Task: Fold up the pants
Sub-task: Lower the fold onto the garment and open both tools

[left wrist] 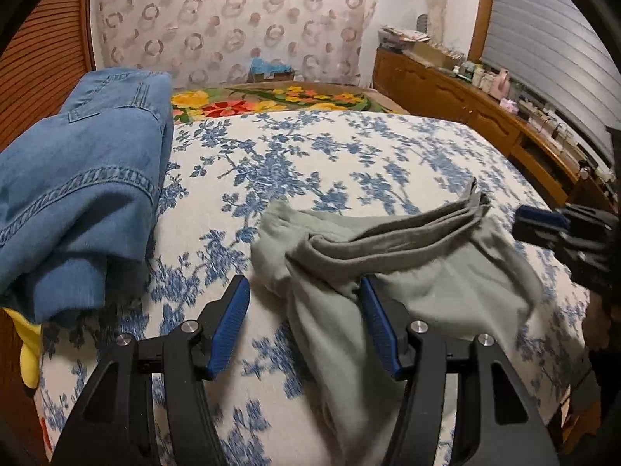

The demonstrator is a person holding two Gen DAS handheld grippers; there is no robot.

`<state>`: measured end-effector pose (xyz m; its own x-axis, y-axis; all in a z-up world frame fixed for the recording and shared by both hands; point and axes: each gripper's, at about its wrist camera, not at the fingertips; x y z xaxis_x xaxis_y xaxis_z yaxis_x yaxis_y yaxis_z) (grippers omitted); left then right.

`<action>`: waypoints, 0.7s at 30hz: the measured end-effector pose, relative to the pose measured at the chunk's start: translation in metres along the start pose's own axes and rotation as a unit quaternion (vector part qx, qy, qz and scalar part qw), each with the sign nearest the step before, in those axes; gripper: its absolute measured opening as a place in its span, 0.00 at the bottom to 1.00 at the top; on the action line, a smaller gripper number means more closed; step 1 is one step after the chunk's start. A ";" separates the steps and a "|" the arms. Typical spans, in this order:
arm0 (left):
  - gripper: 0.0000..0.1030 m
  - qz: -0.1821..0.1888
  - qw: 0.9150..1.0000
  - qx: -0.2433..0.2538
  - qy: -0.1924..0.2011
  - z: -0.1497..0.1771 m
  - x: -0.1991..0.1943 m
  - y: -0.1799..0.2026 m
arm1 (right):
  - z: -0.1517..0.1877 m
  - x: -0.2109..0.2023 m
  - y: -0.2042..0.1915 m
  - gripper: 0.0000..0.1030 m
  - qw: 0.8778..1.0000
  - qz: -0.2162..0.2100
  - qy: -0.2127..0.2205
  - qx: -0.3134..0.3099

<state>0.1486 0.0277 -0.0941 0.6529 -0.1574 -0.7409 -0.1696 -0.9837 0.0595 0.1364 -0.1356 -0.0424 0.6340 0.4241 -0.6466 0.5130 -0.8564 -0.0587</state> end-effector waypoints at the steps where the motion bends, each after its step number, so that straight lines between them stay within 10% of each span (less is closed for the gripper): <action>1: 0.58 -0.005 1.000 -0.001 -0.001 -0.001 0.002 -0.002 | 0.000 0.001 0.000 0.24 1.000 0.000 -0.001 0.000; 17: 0.59 -0.007 1.000 -0.015 0.008 0.002 -0.006 -0.007 | -0.032 0.052 0.007 0.24 0.999 -0.024 -0.039 -0.004; 21: 0.59 -0.002 1.000 -0.015 0.015 0.005 -0.014 -0.006 | -0.039 0.060 0.007 0.06 0.998 -0.045 -0.038 -0.008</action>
<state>0.1370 0.0362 -0.0877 0.6753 -0.1559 -0.7209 -0.1446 -0.9864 0.0779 0.2006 -0.1049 -0.0517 0.5391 0.4749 -0.6956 0.5759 -0.8105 -0.1071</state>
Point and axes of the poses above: each gripper's, at about its wrist camera, not at the fingertips, and x roughly the way its jaws point, y to its right, z to its underside, and after that the axes turned 2 degrees about x, right-handed
